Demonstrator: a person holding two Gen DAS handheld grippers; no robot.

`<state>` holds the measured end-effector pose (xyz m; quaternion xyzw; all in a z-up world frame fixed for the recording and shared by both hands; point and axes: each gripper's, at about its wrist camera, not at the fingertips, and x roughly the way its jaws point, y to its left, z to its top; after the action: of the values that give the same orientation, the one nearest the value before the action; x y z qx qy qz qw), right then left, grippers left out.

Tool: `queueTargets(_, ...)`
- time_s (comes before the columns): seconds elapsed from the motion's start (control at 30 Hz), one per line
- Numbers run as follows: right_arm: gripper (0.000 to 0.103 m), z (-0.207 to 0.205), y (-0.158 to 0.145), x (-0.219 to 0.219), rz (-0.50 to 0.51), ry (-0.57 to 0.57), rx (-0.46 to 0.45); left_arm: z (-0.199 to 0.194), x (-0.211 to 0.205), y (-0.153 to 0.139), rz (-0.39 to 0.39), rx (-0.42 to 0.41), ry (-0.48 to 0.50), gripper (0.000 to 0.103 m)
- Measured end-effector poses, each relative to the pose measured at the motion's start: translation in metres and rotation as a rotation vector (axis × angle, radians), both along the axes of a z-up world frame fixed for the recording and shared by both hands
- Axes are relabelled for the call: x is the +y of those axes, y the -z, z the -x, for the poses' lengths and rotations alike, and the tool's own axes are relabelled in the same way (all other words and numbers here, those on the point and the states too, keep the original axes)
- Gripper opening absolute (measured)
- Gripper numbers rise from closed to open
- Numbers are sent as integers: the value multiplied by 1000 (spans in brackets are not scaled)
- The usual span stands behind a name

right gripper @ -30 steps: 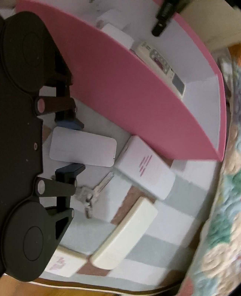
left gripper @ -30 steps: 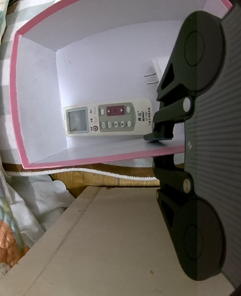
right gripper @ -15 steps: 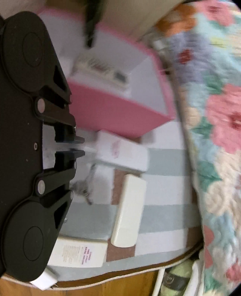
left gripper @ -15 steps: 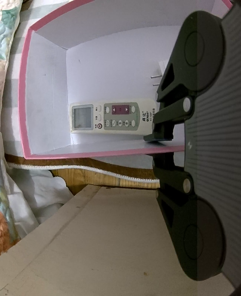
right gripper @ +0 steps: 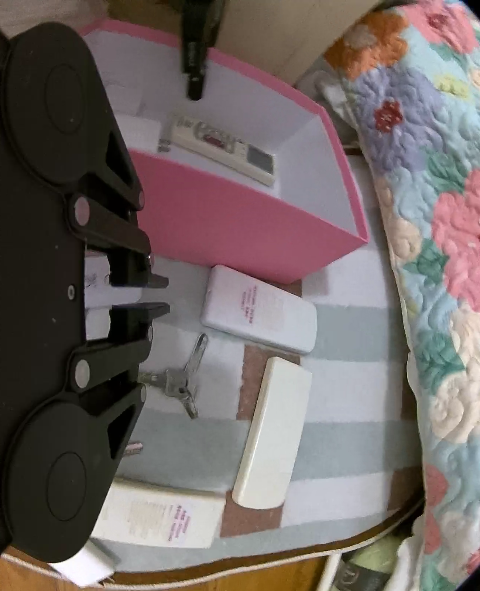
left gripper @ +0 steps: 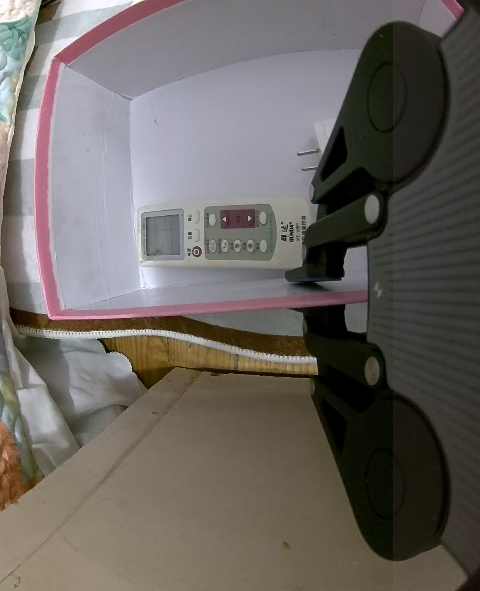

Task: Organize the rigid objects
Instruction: 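Lift the white card with the right gripper toward the pink box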

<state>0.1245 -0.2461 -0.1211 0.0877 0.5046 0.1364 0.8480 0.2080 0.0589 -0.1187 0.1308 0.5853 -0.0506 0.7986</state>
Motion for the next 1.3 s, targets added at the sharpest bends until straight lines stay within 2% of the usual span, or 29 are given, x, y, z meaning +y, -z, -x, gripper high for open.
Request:
queueTargets(0.07, 46, 9, 1, 4, 31, -54, -9, -1, -1, 1, -3, 0, 3, 7)
queueTargets(0.27, 63, 34, 28, 25, 135, -181, 6, -1, -4, 2, -18, 2, 6, 8)
queueTargets(0.37, 63, 40, 43, 38, 194, -240, -9, -2, -6, 2, -25, 8, 4, 8)
queueTargets(0.43, 64, 41, 46, 42, 251, -286, -76, -3, -6, 2, -25, 12, 4, 8)
queueTargets(0.5, 66, 38, 46, 38, 232, -305, -88, -4, -6, 2, -21, 14, 4, 8)
queueTargets(0.53, 62, 36, 45, 37, 234, -306, -80, -4, -6, 2, -19, 15, 4, 8)
queueTargets(0.57, 43, 35, 42, 37, 242, -304, -73, -4, -6, 2, -18, 16, 4, 8)
queueTargets(0.7, 44, 29, 34, 31, 182, -267, 17, -4, -4, 3, -11, 17, 9, 8)
queueTargets(0.87, 44, 23, 26, 14, 53, -100, 88, -1, -5, 5, -17, 0, 28, 8)
queueTargets(1.03, 44, 21, 12, -6, -21, 15, 88, -2, 2, 5, 24, 11, 23, 6)
queueTargets(1.13, 44, 18, -8, -19, -81, 75, 53, -3, 3, 4, 33, 13, 22, 6)
queueTargets(1.2, 44, 12, -26, -22, -152, 74, 16, -3, 3, 5, 36, 11, 22, 6)
queueTargets(1.3, 44, 1, -60, -7, -241, -4, -36, -6, 6, 5, 63, 22, 7, 5)
